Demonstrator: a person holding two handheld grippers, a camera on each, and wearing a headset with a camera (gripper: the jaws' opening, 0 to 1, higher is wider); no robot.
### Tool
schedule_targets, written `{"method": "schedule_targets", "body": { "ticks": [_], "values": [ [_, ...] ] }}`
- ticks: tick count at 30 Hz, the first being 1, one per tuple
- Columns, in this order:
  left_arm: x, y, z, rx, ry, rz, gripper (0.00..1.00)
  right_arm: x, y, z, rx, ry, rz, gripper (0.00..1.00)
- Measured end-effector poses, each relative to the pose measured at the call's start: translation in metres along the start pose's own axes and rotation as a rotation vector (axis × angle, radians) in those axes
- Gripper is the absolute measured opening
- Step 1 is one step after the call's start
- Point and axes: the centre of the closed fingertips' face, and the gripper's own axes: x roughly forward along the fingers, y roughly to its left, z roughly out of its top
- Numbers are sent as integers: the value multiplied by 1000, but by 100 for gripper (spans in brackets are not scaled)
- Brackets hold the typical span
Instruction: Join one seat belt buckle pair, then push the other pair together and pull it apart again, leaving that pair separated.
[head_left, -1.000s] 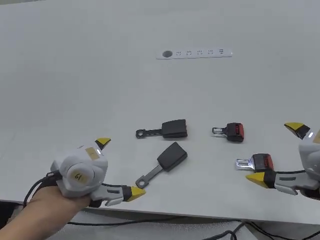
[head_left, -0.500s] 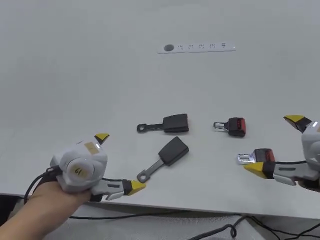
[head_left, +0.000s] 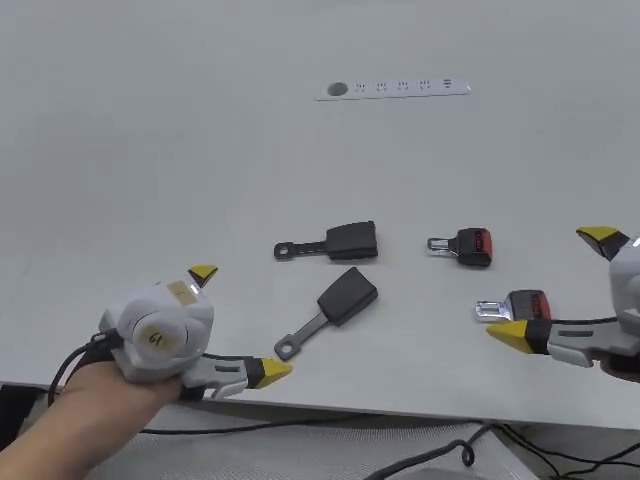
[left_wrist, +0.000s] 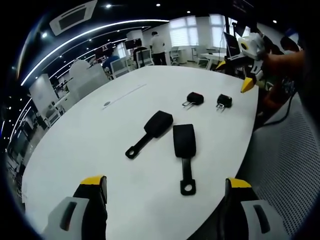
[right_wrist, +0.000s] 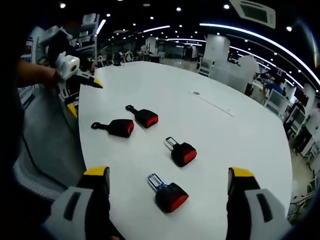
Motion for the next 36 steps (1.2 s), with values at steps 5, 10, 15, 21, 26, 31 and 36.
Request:
{"method": "schedule_targets", "body": {
  "ticks": [5, 10, 15, 21, 26, 31, 36],
  "values": [
    [0, -3, -1, 1, 5, -7, 100, -3, -1, -2, 5, 0, -1, 100],
    [-1, -1, 2, 7, 5, -2, 99, -4, -2, -2, -5, -5, -4, 98],
    [2, 1, 6, 23, 9, -3, 95, -6, -4, -5, -48, 18, -12, 92],
    [6, 4, 15, -3, 4, 4, 79, -7, 3, -5, -30, 23, 28, 77],
    [14, 3, 21, 13, -2, -9, 76, -6, 6, -7, -63, 35, 54, 73],
    [28, -2, 28, 11, 9, -22, 74, -3, 8, -13, -184, 76, 101, 68],
    [42, -15, 35, 19, 29, -58, 61, 2, 10, -20, -273, 118, 148, 62]
  ]
}}
